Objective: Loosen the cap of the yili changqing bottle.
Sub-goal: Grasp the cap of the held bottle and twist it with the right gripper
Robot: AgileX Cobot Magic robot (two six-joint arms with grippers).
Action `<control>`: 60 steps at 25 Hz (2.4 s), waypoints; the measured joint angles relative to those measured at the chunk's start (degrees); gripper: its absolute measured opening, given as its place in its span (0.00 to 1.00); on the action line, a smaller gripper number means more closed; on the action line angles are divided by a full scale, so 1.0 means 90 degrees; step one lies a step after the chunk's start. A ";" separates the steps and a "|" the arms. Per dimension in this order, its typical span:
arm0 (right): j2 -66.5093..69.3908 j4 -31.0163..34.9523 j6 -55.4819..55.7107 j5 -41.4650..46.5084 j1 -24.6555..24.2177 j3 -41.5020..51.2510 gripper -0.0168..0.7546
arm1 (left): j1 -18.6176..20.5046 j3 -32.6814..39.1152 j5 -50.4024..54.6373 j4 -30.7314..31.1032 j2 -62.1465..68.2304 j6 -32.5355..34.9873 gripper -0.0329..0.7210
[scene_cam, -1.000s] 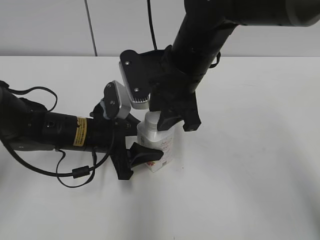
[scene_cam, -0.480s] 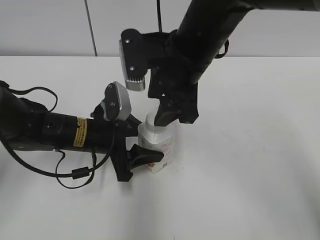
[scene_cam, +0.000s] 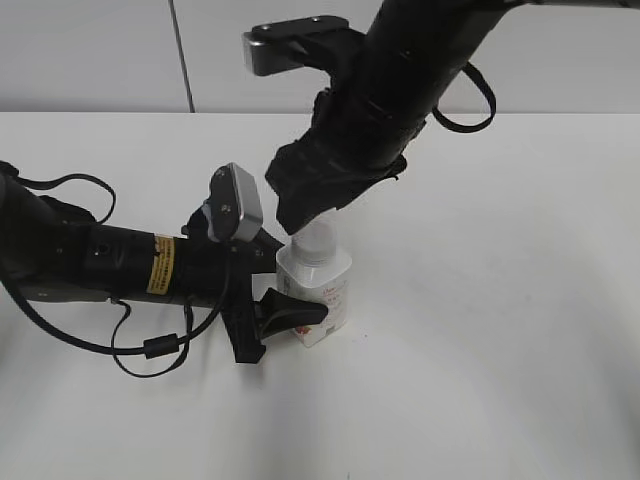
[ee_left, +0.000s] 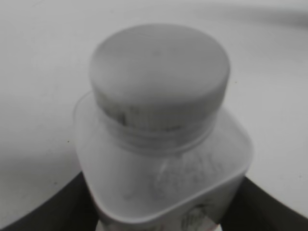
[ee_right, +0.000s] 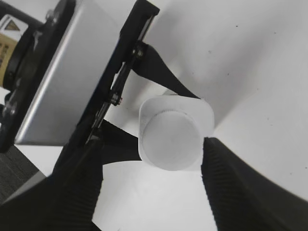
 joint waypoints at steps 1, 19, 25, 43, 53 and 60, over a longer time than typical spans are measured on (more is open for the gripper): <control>0.0000 0.0006 0.0218 -0.0043 0.0000 0.0000 0.68 | 0.0000 0.0000 0.0000 0.0000 0.0000 0.0000 0.61; 0.0567 -0.0401 0.0809 -0.0138 0.0000 0.0000 0.68 | 0.0000 0.0000 0.0000 -0.0006 0.0000 0.0000 0.61; 0.0604 -0.0402 0.0809 -0.0224 0.0000 0.0000 0.66 | 0.0000 0.0000 0.0000 -0.0006 0.0000 0.0000 0.61; 0.0598 -0.0312 -0.5671 0.0058 0.0008 -0.0038 0.52 | -0.0012 0.0000 0.0000 0.0042 0.0000 0.0074 0.61; 0.0588 -0.0224 -0.8106 0.0075 0.0008 -0.0043 0.52 | -0.0012 0.0000 0.0000 0.0042 0.0000 0.0052 0.61; 0.0492 -0.0219 -0.8450 0.0139 0.0008 -0.0043 0.52 | -0.0012 0.0000 -0.0061 0.0070 0.0000 0.0071 0.61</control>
